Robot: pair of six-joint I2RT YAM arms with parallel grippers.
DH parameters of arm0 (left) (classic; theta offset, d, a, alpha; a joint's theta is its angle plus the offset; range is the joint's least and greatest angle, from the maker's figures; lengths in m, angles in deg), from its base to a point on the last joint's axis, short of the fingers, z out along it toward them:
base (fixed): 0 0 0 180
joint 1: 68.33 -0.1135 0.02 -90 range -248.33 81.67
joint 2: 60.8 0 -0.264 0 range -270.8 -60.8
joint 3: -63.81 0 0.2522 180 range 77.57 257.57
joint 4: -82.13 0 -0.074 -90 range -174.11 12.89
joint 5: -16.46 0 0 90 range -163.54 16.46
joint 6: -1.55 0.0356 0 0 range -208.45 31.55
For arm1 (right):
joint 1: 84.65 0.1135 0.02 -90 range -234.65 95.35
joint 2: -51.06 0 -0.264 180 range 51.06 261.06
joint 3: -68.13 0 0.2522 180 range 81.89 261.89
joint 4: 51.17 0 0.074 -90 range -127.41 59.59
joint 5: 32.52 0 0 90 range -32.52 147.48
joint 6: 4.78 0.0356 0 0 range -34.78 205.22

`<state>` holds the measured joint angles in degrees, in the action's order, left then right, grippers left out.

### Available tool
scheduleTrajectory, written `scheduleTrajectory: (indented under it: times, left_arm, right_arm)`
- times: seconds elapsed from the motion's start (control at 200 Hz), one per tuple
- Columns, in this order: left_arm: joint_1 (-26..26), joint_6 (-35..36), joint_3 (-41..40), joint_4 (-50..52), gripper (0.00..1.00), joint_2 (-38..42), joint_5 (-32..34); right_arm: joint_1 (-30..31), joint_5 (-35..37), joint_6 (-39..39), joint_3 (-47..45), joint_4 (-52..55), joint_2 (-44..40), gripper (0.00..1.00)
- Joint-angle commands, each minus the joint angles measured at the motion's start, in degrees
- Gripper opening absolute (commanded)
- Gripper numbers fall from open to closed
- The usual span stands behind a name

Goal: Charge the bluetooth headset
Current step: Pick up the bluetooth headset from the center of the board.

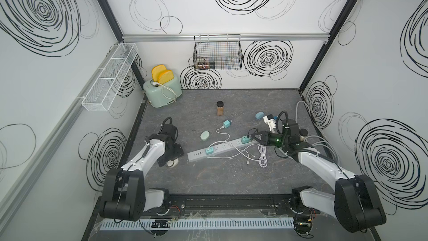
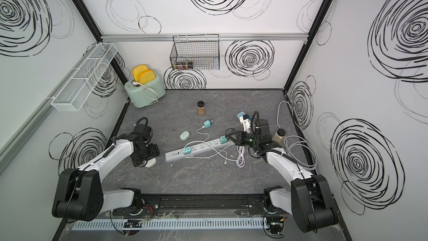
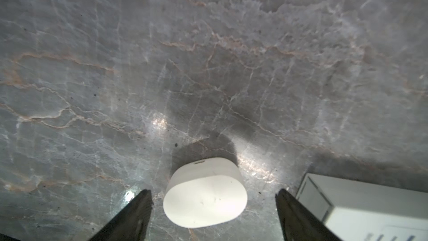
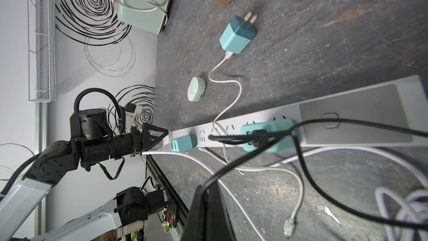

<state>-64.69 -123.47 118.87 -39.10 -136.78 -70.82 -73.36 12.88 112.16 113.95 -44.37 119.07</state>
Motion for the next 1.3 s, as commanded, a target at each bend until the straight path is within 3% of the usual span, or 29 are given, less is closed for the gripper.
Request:
scheduleTrajectory:
  times: [0.0, 0.205, 0.656, 0.866, 0.941, 1.066, 1.291]
  left_arm:
    - [0.15, -1.37, -0.08, 3.07, 0.88, -1.45, 0.53]
    - [0.05, -0.66, -0.43, 1.37, 0.86, -3.03, -0.86]
    - [-0.11, 0.9, 0.01, -0.05, 0.67, -4.64, -1.19]
    - [1.54, 3.97, 4.08, -0.26, 0.62, -6.99, 2.68]
    - [2.6, 6.45, 9.3, -0.17, 0.6, -8.37, 3.81]
    - [8.15, 15.43, 21.36, 0.59, 0.57, -14.1, 12.2]
    - [11.58, 33.62, 35.02, -1.83, 0.54, -24.17, 11.35]
  right_arm:
    - [-0.91, -1.87, 0.11, 1.11, -0.75, -1.21, 0.0]
    - [-1.38, -2.5, 0.39, 0.74, -1.3, -0.98, 0.0]
    - [-2.58, -3.49, 0.4, 0.82, -0.64, -3.12, 0.0]
    - [-3.1, -4.17, 0.39, 0.66, -0.86, -3.33, 0.0]
    - [-3.2, -4.33, 0.48, 0.65, -0.99, -3.34, 0.0]
    - [-3.21, -4.62, 0.64, 0.66, -1.26, -3.44, 0.0]
    - [-3.53, -4.62, 0.21, 0.29, -1.03, -4.2, 0.0]
